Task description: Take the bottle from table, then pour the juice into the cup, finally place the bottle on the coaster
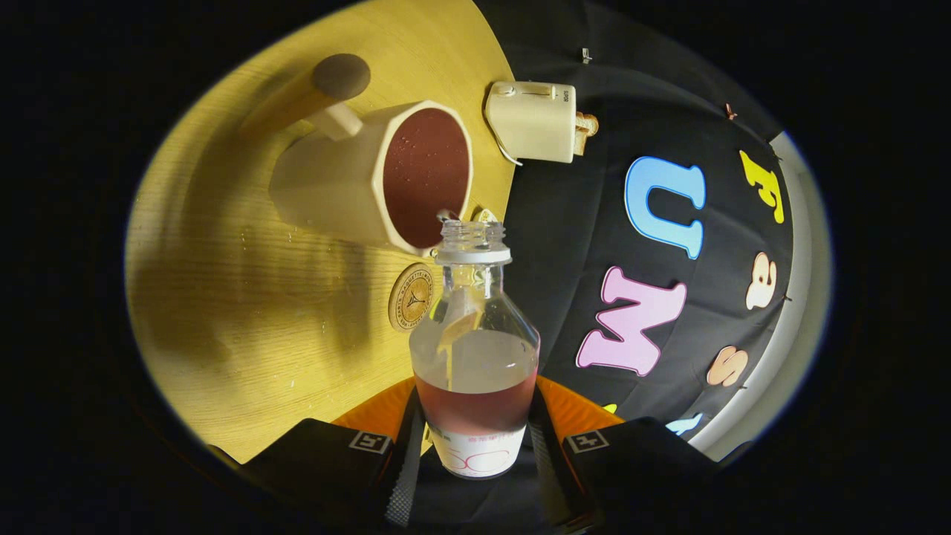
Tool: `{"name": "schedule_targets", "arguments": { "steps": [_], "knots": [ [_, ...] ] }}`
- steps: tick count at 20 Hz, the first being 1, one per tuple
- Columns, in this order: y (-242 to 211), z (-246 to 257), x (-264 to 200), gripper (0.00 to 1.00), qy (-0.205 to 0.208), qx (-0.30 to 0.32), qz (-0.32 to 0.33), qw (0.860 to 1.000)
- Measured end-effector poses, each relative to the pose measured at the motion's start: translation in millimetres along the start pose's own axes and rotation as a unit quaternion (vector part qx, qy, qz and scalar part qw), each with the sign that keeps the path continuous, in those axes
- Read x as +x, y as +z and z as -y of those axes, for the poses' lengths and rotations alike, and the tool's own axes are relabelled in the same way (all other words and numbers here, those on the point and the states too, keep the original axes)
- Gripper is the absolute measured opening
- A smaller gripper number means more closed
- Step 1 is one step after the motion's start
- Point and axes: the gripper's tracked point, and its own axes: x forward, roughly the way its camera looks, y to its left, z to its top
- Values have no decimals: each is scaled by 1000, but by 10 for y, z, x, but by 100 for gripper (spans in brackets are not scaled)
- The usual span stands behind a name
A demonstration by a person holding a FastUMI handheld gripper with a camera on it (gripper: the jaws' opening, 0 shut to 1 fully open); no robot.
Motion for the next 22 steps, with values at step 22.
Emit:
{"name": "schedule_targets", "arguments": {
  "steps": [22],
  "knots": [
    [48,190,55,70,-34,-72,18,997]
  ]
}}
